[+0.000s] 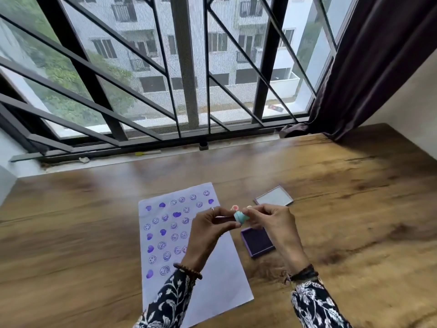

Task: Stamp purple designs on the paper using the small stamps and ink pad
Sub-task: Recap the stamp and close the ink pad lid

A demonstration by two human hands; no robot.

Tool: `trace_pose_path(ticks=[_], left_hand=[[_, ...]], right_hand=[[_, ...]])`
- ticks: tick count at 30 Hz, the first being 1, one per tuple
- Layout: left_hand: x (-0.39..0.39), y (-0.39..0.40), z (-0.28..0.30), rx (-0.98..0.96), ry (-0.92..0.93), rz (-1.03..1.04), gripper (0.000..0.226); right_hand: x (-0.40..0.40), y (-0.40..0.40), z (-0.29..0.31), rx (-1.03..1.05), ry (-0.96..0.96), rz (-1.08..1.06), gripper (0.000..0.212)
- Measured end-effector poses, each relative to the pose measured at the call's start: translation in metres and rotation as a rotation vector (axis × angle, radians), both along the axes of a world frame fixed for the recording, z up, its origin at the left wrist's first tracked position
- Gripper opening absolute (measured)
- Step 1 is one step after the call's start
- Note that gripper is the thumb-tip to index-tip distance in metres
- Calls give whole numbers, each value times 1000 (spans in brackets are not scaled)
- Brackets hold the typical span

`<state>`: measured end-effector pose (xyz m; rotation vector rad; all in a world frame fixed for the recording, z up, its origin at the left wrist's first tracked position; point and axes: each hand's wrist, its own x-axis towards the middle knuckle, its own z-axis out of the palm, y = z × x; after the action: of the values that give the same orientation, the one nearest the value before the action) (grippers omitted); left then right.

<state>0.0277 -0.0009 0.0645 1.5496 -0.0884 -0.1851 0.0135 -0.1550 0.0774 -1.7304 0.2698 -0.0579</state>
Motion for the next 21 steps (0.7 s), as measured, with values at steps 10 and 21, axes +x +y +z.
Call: trace_pose_path(ticks=[10,21], left_hand=[[-7,-23,-54,818,-228,247,21],[-10,-22,-66,849,-141,287,37]], right_hand=[[1,13,-32,-434,-15,56,18],[17,-46,-48,-623,43,-312,31]])
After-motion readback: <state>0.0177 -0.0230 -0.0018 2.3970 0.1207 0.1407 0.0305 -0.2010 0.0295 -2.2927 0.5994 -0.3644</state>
